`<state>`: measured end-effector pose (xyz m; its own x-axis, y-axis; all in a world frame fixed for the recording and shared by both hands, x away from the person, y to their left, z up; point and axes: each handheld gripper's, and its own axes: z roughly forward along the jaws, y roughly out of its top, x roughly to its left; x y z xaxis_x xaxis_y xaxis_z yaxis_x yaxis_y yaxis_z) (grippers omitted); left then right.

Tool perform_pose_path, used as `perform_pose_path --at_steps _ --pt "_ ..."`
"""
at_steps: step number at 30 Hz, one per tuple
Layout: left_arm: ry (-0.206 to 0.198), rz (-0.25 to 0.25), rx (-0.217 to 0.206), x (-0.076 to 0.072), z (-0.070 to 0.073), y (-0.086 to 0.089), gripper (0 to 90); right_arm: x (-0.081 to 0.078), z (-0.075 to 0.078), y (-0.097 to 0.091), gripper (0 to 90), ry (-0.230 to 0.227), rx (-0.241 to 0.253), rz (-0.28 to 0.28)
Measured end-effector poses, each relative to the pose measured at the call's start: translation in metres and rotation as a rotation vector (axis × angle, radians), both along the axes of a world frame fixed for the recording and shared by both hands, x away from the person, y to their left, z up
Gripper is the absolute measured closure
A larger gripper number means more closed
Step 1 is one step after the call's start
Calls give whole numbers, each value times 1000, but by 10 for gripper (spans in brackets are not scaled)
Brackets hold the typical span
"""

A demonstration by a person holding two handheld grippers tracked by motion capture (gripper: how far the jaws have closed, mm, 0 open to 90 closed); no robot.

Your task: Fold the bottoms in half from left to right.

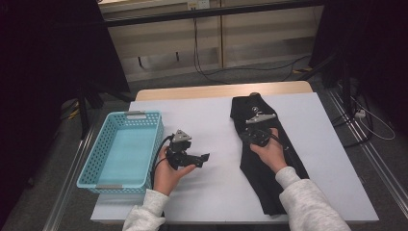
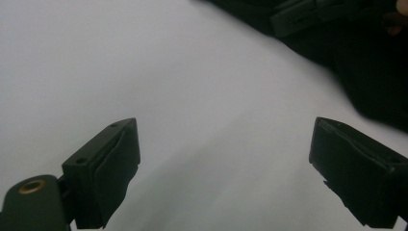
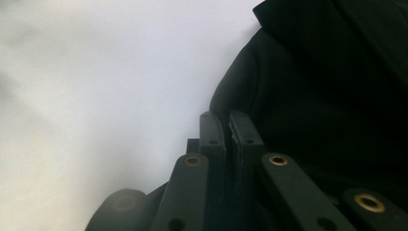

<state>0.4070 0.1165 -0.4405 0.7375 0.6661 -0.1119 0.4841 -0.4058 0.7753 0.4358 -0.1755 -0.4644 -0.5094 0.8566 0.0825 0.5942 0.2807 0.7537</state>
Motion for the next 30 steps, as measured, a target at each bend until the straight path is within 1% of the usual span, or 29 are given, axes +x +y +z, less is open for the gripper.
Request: perform_pose_path --at_steps 3,5,6,9,10,11,13,16,18,19,20,21,22,23,24,25,26,27,28,29,30 --pt "2 13 -4 0 0 1 104 -6 0 8 854 6 14 42" --pt "-2 20 -7 1 0 2 104 -10 0 14 854 6 15 75" --pt "0 19 -5 1 1 3 104 -13 1 18 855 4 19 93" --pt "1 38 -8 2 0 5 104 -21 3 30 854 2 28 150" --pt "6 47 -14 2 0 5 104 -25 4 34 854 -1 26 174" --pt "3 44 -5 3 0 6 104 -28 4 39 854 -3 27 193" --pt "5 54 -10 4 0 7 104 -35 4 48 854 -5 22 236" --pt "7 70 -13 5 0 10 104 -44 3 60 853 -1 47 285" --pt "9 73 -12 5 0 11 104 -49 3 67 846 8 53 314" --pt "8 75 -12 5 0 12 104 -50 3 70 823 6 46 316" --pt "8 72 -10 5 1 12 104 -50 3 71 779 -1 33 313" --pt "10 71 -11 5 1 13 104 -49 4 70 713 -3 37 307" --pt "6 74 -12 5 1 12 104 -47 5 68 655 -7 42 291" --pt "8 74 -15 5 1 13 104 -46 7 66 628 -15 38 273" --pt "7 74 -15 5 1 13 104 -44 10 62 629 -21 43 272" --pt "7 74 -17 5 1 13 104 -43 13 59 606 -26 54 262" --pt "6 71 -12 6 1 13 105 -42 16 56 581 -40 60 243" --pt "7 71 -12 6 1 13 105 -40 21 51 583 -52 70 232" --pt "8 71 -14 6 1 13 104 -39 24 49 572 -59 74 224" --pt "8 70 -14 6 1 13 104 -36 28 45 545 -82 72 203" --pt "10 68 -12 5 1 13 104 -34 29 44 530 -87 74 187"
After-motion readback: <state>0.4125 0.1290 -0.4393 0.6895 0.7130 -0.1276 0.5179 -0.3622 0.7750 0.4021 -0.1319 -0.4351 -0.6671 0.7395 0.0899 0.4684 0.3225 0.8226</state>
